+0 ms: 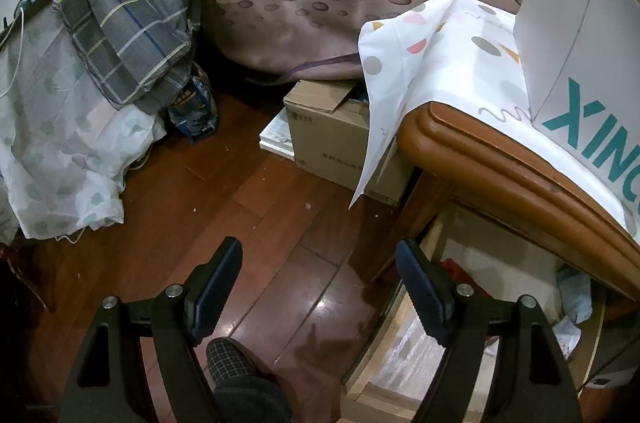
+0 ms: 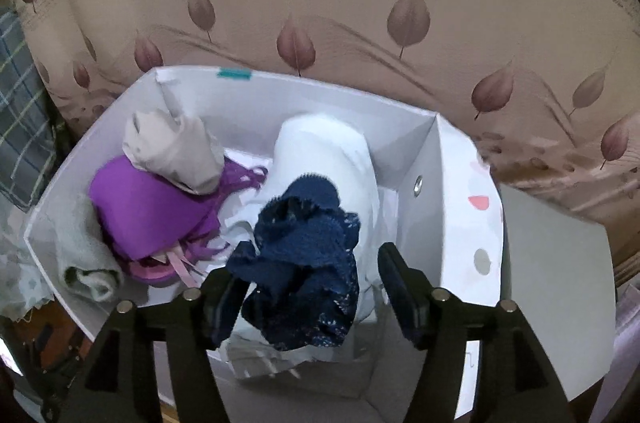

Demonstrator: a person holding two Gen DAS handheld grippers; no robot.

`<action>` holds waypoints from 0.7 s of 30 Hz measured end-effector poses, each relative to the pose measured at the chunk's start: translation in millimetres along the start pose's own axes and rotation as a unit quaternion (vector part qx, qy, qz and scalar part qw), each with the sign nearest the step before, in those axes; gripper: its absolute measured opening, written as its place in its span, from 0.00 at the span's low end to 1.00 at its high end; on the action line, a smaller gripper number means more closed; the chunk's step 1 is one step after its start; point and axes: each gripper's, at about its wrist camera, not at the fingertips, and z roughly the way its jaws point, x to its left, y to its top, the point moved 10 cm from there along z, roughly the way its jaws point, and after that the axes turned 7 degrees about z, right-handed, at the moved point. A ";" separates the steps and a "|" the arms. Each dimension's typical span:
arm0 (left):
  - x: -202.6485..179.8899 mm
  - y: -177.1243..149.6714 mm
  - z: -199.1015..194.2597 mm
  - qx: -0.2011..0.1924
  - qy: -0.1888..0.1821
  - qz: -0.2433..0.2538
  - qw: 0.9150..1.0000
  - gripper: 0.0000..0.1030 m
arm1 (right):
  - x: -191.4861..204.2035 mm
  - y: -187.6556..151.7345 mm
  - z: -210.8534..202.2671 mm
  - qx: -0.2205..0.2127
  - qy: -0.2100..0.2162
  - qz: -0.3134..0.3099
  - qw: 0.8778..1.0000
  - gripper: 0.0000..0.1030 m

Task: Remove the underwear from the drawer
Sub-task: 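Open the right tool to release the navy cloth into the box, then move the right tool back into the drawer toward the pink floral sock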

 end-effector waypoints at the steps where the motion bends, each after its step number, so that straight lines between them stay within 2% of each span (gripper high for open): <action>1: -0.1 0.0 0.1 0.000 0.000 0.001 1.000 0.74 | -0.7 2.3 -6.0 -0.007 0.002 0.001 1.000 0.64; 5: -4.0 0.1 1.4 -0.001 0.001 0.009 1.000 0.74 | 0.3 2.6 -30.1 -0.018 0.013 -0.006 1.000 0.64; 10: -9.2 -1.7 1.3 -0.001 0.000 0.016 1.000 0.74 | 1.1 -17.9 -60.6 -0.018 0.037 -0.030 0.999 0.64; 17: -9.7 -3.5 2.3 0.003 0.000 0.014 1.000 0.74 | 0.3 -80.8 -84.9 0.009 0.068 -0.081 0.994 0.64; 21: -8.7 -3.4 3.2 0.004 0.003 0.013 1.000 0.74 | -1.9 -127.4 -72.4 0.050 0.083 -0.101 0.990 0.64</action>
